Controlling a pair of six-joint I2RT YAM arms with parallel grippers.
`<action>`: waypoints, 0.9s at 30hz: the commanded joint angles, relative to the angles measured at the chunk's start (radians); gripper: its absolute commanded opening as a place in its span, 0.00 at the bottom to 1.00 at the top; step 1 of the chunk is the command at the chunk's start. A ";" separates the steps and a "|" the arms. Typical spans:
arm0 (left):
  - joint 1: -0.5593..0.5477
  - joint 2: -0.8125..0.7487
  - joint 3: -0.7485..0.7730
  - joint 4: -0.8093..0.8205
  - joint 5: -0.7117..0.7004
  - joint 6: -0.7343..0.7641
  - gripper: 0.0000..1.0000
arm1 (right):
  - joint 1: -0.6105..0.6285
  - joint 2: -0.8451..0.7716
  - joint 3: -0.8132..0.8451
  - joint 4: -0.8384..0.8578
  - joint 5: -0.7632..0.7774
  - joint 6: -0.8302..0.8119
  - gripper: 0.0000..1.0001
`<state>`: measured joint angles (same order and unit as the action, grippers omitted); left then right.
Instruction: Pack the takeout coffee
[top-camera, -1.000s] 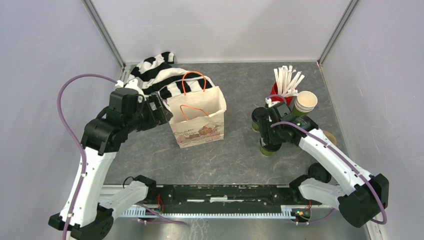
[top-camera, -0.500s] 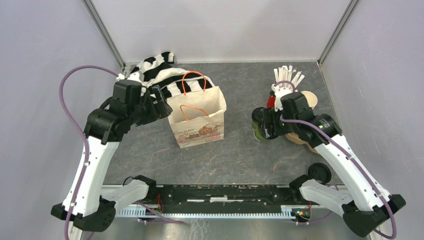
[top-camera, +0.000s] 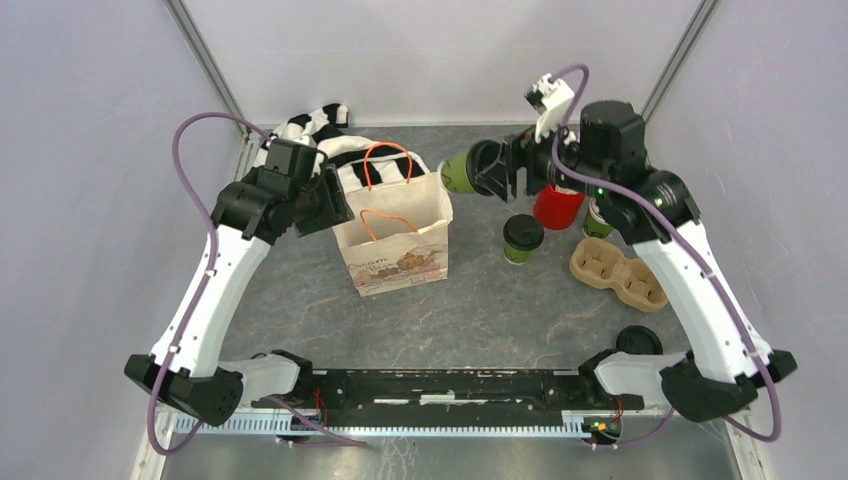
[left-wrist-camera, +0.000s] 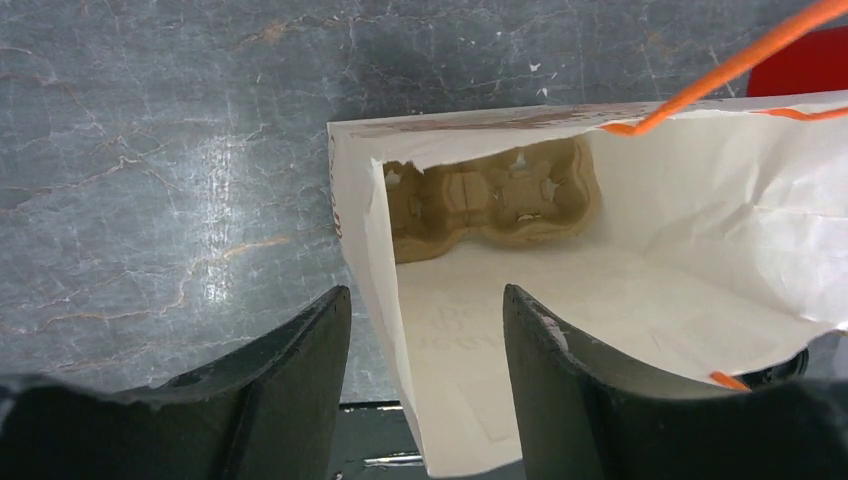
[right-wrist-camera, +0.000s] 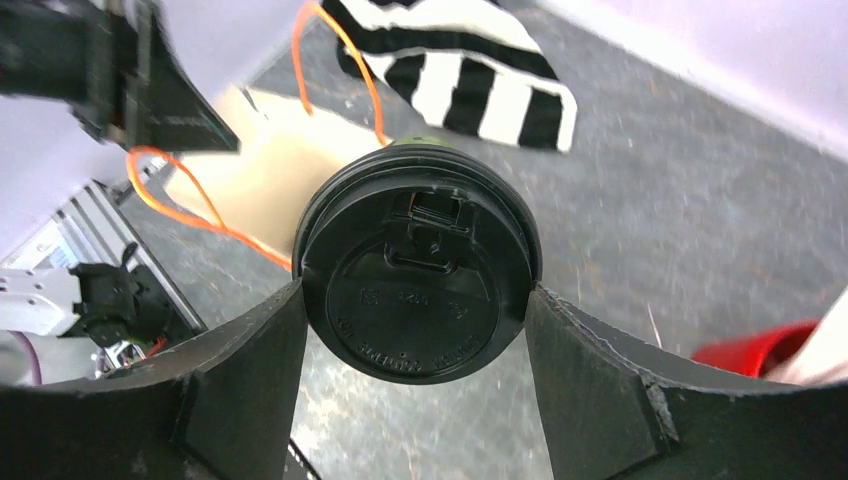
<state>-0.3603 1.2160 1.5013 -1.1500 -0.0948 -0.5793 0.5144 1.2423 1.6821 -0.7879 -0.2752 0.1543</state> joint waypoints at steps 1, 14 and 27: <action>0.001 0.030 -0.015 0.064 -0.009 0.023 0.63 | 0.003 0.091 0.151 0.068 -0.122 -0.039 0.47; 0.001 0.091 -0.038 0.141 -0.119 0.127 0.49 | 0.053 0.122 0.135 0.052 -0.155 -0.088 0.42; 0.000 0.054 -0.137 0.342 -0.131 0.282 0.30 | 0.245 0.238 0.245 -0.109 0.049 -0.277 0.40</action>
<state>-0.3603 1.3148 1.3937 -0.9409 -0.2096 -0.4034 0.7143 1.4635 1.8622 -0.8570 -0.3233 -0.0341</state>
